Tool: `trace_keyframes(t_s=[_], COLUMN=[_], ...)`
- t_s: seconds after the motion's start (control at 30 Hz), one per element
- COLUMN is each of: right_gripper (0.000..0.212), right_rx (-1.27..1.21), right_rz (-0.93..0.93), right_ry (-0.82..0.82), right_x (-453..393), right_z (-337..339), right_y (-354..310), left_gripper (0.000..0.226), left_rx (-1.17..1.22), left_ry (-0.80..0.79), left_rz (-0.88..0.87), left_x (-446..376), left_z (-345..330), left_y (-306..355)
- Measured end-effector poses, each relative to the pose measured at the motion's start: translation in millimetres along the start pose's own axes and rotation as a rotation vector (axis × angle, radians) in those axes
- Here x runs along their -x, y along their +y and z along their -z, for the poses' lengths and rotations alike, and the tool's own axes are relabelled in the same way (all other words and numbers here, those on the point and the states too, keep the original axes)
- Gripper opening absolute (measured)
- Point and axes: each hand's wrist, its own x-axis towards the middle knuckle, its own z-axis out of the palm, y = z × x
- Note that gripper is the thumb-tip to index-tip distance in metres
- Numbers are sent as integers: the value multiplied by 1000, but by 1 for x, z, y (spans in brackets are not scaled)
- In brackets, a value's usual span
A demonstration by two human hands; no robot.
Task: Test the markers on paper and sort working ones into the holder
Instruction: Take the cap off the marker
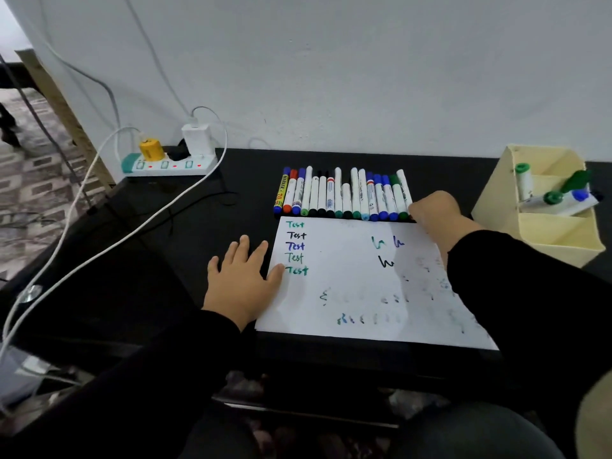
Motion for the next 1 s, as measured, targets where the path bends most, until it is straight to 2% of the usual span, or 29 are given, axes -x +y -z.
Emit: trace_keyframes(t_s=[0.13, 0.27, 0.33, 0.43, 0.53, 0.73, 0.87, 1.0], right_gripper=[19, 28, 28, 24, 29, 14, 21, 18], right_rx=[176, 206, 227, 91, -153, -516, -559, -606], right_rz=[-53, -31, -55, -91, -211, -321, -262, -184], right_ry=[11, 69, 36, 7, -5, -17, -122, -188], right_x=[3, -2, -10, -19, -17, 7, 30, 59], right_z=[2, 5, 3, -2, 1, 16, 20, 24], right_y=[-13, -18, -14, -9, -8, -12, -7, -3], left_gripper=[60, 60, 60, 60, 60, 60, 61, 65], left_rx=[10, 2, -4, -12, -13, -20, 5, 103], left_ry=[-6, -11, -19, -36, -42, -43, -37, -49], left_rz=[0, 0, 3, 6, 9, 8, 2, -15], left_x=[1, 1, 1, 2, 2, 2, 5, 8], left_z=[1, 1, 1, 1, 2, 3, 4, 9], left_y=[0, 0, 0, 0, 1, 0, 1, -1])
